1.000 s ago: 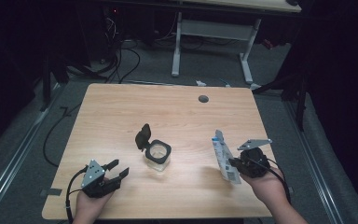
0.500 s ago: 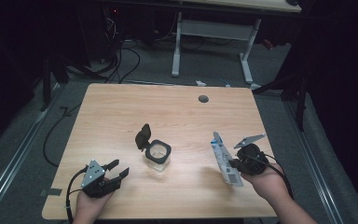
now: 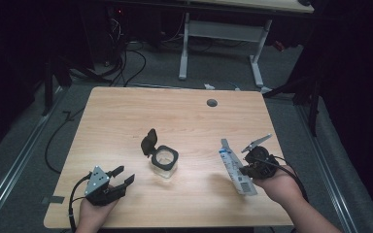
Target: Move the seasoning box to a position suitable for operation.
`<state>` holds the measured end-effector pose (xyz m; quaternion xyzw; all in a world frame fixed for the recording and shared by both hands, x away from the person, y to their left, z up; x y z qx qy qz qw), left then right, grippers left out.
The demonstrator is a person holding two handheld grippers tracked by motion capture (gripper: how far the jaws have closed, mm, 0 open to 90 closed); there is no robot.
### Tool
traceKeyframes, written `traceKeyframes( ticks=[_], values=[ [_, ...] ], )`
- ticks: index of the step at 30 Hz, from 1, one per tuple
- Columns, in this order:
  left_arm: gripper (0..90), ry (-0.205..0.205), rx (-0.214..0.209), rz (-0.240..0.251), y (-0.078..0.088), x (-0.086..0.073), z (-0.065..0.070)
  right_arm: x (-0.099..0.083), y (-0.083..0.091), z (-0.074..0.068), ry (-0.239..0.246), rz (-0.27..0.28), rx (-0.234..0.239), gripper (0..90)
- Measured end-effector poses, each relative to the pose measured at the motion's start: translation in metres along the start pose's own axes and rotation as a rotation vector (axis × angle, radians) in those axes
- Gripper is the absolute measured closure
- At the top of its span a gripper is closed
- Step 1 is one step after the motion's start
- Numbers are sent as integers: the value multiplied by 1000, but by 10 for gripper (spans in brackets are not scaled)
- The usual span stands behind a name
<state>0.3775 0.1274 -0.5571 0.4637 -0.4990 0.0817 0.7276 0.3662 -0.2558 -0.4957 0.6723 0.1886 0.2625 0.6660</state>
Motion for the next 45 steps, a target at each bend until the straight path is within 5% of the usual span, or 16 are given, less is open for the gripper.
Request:
traceKeyframes(
  ticks=[20, 28, 45],
  values=[
    [456, -15, -11, -7, -2, -1, 4, 3, 5, 2, 4, -102, 9, 900],
    [421, -54, -10, -3, -2, 2, 15, 5, 6, 0, 30, -150, -3, 900],
    [347, -155, -176, -23, -28, 13, 100, 18, 18, -21, 68, -120, 35, 900]
  ],
)
Point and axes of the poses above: each handheld gripper's, and its own axes: y roughly backward along the jaws, x roughly out of its top, z roughly to its right, the point moved 10 cm from there along -y, roughly forward along the jaws, and after that the axes turned 15 degrees about -z, right-handed, at the moved point
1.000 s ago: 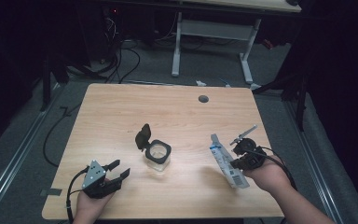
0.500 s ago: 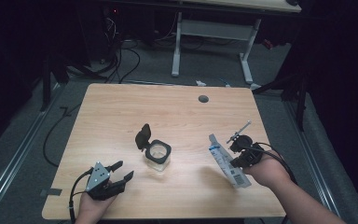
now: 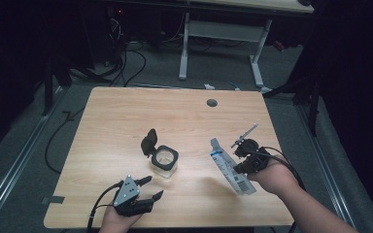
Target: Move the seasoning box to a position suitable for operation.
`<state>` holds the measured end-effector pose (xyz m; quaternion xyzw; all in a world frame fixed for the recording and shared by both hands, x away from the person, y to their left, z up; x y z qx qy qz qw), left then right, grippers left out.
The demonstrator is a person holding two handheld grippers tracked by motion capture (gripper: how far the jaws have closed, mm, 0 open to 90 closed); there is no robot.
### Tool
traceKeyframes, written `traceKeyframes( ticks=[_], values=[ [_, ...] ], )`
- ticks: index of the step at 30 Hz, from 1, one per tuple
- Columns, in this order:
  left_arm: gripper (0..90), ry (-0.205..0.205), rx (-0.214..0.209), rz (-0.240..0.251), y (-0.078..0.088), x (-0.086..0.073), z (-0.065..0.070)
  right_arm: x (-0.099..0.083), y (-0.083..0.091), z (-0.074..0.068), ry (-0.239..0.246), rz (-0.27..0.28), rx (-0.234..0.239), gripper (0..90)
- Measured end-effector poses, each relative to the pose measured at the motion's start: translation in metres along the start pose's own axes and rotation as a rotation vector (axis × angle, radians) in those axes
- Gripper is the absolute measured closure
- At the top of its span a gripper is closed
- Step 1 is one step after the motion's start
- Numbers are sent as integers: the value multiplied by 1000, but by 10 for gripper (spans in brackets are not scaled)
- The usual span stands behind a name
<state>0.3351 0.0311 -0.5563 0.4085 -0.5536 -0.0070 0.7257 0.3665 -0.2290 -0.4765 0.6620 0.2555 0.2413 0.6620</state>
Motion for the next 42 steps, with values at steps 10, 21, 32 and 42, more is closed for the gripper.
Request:
traceKeyframes(
  ticks=[10, 21, 32, 42],
  values=[
    [312, -35, -34, -11, -27, 14, 28, 12, 1, -17, 40, 9, 13, 900],
    [292, -73, -63, -3, -46, 30, 49, 23, 8, -27, 59, 18, 14, 900],
    [271, -103, -93, 14, -62, 40, 65, 37, 10, -43, 96, 26, 26, 900],
    [242, -100, -112, -13, -82, 45, 78, 48, 16, -58, 110, 40, 39, 900]
  ],
)
Point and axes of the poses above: each handheld gripper's, and its own axes: y roughly backward along the jaws, x roughly out of its top, z roughly to its right, the point moved 10 cm from there along -y, roughly forward along the jaws, and after that the axes turned 15 degrees about -z, right-handed, at the moved point
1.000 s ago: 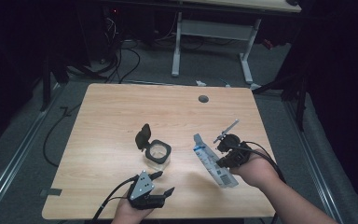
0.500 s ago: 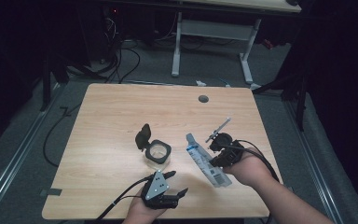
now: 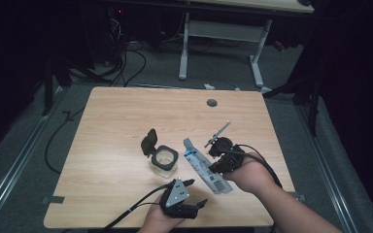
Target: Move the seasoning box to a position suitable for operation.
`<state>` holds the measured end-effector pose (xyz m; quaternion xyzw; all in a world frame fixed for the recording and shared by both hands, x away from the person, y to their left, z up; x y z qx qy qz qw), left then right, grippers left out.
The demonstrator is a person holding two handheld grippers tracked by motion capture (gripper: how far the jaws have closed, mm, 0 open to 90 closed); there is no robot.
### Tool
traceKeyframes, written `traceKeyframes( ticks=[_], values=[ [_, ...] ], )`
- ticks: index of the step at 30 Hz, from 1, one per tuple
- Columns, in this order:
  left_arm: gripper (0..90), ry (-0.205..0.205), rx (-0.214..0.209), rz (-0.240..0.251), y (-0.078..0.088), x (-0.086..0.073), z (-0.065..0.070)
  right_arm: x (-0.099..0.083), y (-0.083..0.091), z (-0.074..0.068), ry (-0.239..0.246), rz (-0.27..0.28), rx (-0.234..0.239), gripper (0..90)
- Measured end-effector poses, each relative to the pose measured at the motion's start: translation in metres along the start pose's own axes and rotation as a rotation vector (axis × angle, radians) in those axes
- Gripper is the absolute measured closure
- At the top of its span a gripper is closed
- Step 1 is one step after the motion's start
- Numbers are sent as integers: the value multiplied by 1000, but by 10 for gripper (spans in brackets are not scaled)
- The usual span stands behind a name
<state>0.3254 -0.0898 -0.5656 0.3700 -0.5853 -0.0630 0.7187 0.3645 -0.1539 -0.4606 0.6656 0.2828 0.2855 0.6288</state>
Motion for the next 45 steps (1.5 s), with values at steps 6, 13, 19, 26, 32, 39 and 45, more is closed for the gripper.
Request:
traceKeyframes(
  ticks=[6, 13, 19, 26, 32, 39, 45],
  values=[
    [237, 11, -7, -10, -9, 4, 3, 9, 2, -8, 24, 10, 2, 900],
    [241, 27, 8, -4, -10, 7, -2, 19, 6, -16, 43, 25, 12, 900],
    [259, 42, 8, 3, -9, 10, -3, 24, 7, -23, 45, 32, 27, 900],
    [396, 40, 19, 5, -8, 11, -4, 26, 7, -24, 60, 32, 25, 900],
    [450, 32, 26, 15, -5, 12, -5, 26, 9, -22, 61, 39, 20, 900],
    [483, 16, 55, 22, 0, 13, -3, 27, 11, -20, 62, 41, 9, 900],
    [506, 4, 81, 38, 6, 15, -3, 30, 13, -21, 70, 39, 1, 900]
  ],
)
Point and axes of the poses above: each handheld gripper's, and its own axes: y roughly backward along the jaws, x roughly out of its top, z roughly to its right, the point moved 10 cm from there along -y, roughly forward along the jaws, and after that the axes turned 15 degrees about -z, right-handed, at the moved point
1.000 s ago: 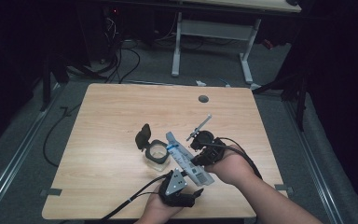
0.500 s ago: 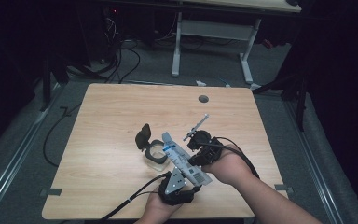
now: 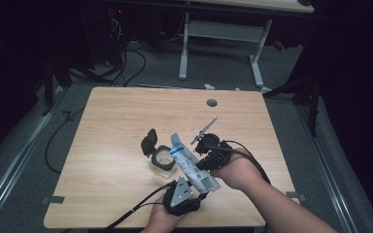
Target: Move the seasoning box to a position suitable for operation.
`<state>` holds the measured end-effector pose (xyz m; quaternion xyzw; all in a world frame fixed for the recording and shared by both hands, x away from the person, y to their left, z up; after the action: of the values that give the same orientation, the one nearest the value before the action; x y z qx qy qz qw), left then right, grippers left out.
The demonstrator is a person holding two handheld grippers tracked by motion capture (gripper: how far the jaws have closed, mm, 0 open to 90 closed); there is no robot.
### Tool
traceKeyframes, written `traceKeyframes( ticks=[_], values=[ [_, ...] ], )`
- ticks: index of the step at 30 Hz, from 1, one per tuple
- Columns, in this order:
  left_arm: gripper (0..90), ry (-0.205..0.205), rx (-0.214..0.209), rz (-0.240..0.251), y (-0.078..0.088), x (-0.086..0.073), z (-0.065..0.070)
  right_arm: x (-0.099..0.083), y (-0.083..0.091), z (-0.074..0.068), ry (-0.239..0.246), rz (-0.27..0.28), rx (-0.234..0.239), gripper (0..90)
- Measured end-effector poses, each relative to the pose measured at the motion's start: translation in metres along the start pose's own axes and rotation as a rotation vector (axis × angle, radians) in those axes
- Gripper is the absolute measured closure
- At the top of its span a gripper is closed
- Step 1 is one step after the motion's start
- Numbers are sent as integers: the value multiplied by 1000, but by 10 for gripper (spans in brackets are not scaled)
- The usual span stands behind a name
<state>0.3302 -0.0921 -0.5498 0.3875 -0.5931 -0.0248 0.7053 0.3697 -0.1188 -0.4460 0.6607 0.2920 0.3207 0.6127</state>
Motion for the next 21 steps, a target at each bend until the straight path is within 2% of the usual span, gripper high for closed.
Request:
traceKeyframes(
  ticks=[6, 14, 21],
  values=[
    [520, 0, 26, 11, 5, 1, -2, 5, 1, 0, 7, -6, -8, 900],
    [522, 29, 21, 9, 10, -3, -9, 19, -3, 0, 34, -27, -14, 900],
    [522, 23, 33, 6, 12, -4, -13, 30, -7, -2, 49, -32, -14, 900]
  ],
)
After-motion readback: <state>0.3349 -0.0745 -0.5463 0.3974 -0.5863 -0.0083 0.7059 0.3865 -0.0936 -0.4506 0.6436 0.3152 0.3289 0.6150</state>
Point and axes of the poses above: each handheld gripper's, and its own axes: y roughly backward along the jaws, x roughly out of its top, z roughly to its right, the point moved 10 cm from there along -y, roughly forward along the jaws, and after that the axes turned 15 degrees about -z, right-handed, at the moved point
